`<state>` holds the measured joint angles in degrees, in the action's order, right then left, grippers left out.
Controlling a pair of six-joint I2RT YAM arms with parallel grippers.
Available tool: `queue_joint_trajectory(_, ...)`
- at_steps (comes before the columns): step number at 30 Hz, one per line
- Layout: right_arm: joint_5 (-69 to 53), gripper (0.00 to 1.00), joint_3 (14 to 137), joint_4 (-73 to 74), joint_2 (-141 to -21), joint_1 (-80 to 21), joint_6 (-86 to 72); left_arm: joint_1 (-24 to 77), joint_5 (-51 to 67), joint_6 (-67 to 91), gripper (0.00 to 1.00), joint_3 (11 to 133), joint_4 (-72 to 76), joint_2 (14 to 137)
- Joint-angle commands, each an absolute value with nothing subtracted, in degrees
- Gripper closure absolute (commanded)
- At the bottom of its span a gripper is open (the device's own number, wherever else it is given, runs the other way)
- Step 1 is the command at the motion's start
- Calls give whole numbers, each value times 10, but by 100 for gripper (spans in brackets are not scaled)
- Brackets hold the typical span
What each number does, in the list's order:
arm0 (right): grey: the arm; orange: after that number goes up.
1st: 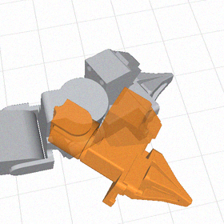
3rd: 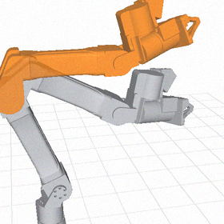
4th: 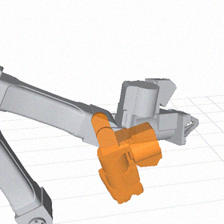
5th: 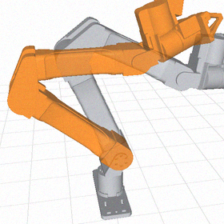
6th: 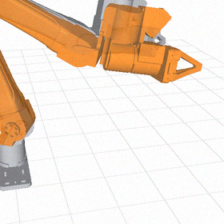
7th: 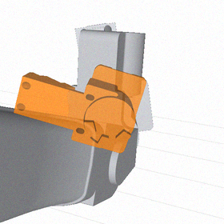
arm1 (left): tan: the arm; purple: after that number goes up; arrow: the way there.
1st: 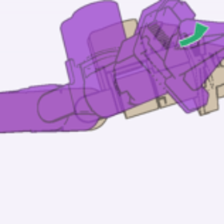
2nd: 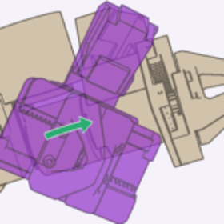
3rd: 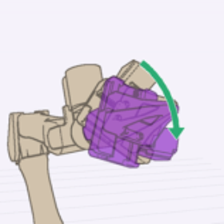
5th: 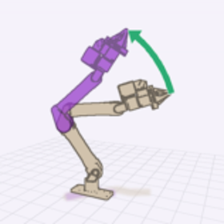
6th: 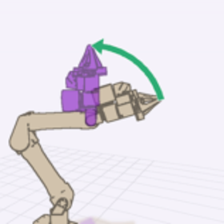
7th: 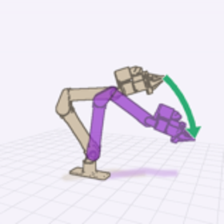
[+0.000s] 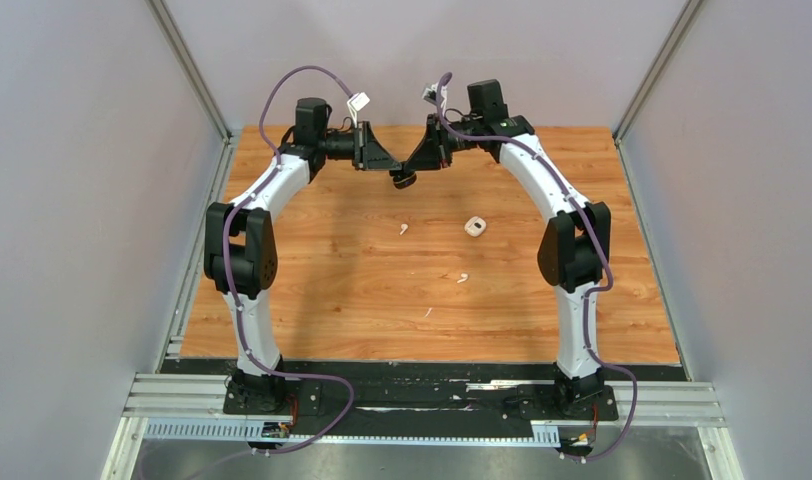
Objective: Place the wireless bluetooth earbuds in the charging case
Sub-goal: Place the earbud in the charging case.
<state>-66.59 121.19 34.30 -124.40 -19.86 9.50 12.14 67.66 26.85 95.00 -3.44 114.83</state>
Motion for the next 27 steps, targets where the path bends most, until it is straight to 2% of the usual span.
queue_joint_trajectory(1, -627, 100, 1223, 340, -1215, -200, 83, 126, 677, 227, 100, 970, -73, 1117)
queue_joint_trajectory(27, -598, 100, 1179, 362, -1199, -200, 62, 128, 641, 193, 100, 980, -92, 1113)
